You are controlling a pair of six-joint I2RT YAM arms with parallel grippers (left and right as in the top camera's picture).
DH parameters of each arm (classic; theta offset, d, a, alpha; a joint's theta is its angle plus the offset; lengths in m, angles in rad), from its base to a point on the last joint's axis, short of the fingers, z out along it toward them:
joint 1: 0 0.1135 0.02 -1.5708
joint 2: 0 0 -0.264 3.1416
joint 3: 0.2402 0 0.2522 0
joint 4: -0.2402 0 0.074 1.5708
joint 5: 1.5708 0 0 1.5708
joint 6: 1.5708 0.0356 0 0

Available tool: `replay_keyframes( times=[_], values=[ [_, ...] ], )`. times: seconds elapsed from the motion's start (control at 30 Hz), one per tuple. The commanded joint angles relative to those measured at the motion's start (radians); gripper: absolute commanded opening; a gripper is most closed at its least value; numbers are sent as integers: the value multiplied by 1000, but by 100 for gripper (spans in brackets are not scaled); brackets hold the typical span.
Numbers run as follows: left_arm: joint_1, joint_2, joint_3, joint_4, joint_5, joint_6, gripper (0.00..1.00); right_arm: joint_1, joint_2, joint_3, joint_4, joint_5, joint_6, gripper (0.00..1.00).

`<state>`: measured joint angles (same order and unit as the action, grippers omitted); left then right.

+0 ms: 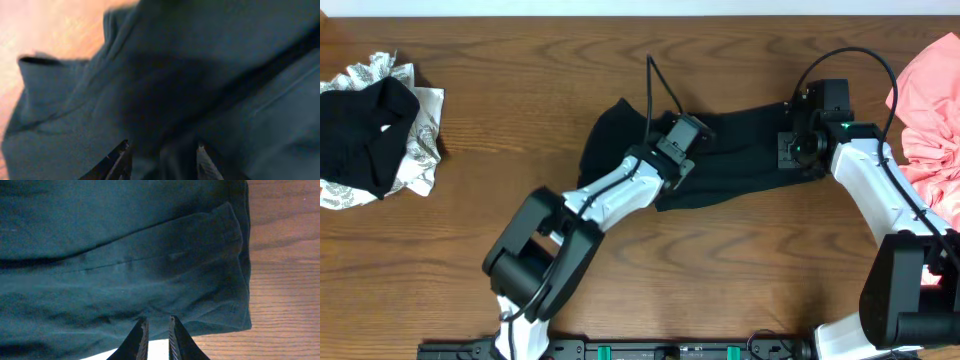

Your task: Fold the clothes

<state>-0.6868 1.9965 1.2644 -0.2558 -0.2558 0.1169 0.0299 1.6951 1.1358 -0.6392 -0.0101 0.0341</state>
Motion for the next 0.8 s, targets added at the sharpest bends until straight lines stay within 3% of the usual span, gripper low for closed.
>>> replay_keyframes(
  times=[0.0, 0.4, 0.5, 0.77],
  values=[
    [41, 35, -2, 2, -32, 29, 42, -5, 7, -8, -1, 6, 5, 14],
    [80, 27, 13, 30, -150, 28, 43, -5, 7, -8, 0, 7, 2, 15],
    [80, -2, 30, 30, -153, 11, 56, -5, 7, -8, 0, 7, 2, 15],
    [80, -212, 46, -87, -159, -315, 56, -2, 7, -12, -1, -3, -40, 19]
  ],
)
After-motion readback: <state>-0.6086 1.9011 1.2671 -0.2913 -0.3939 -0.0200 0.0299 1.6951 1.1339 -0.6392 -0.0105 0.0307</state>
